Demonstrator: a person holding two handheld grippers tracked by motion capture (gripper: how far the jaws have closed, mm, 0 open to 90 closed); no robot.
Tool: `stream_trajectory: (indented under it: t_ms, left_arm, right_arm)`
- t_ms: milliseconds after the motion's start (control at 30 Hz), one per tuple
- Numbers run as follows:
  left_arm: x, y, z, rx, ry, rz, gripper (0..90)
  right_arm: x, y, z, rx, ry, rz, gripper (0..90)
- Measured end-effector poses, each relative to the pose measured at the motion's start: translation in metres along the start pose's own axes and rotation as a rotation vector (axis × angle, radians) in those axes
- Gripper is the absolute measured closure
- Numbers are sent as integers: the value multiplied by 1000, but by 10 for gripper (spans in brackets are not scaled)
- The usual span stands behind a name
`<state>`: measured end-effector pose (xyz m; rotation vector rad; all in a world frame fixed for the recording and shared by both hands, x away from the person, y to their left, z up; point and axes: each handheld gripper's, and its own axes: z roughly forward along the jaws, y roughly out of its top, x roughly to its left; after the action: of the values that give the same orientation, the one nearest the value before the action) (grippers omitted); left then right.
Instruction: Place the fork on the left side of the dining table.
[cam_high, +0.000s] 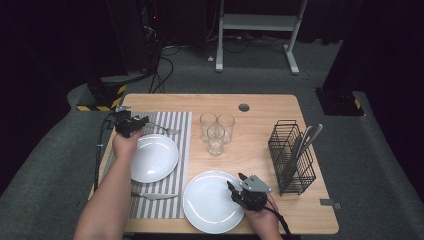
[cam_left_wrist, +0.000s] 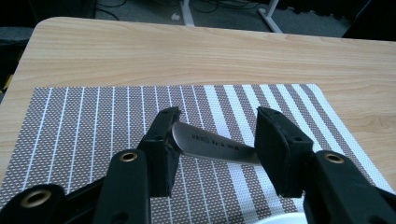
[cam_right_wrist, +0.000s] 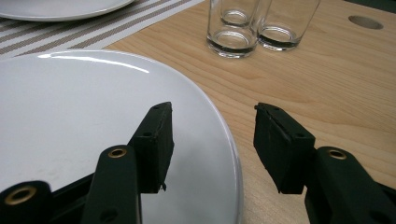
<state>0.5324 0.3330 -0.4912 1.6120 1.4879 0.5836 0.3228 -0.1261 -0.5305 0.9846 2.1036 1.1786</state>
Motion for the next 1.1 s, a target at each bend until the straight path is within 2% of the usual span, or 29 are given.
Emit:
stream_trajectory:
  t_ms: [333,533,600,733,967,1067,1100]
  left_arm:
    - [6,-2,6,5,-5,-21,498]
    - [9,-3,9,13,1,-12,470]
    - [10,-4,9,18,5,-21,462]
    - [13,-3,9,23,37,-18,449]
    - [15,-5,11,39,40,-27,417]
    - [13,-5,12,56,97,6,353]
    - [14,-6,12,60,93,3,342]
  right_arm:
    - [2,0,4,19,-1,-15,471]
    - [1,2,3,18,-12,-23,471]
    - [0,2,3,18,-16,-21,471]
    - [-2,3,2,13,-23,-18,470]
    - [-2,3,2,14,-29,-23,470]
    - [0,2,2,16,-24,-24,470]
    - [0,2,3,18,-23,-25,470]
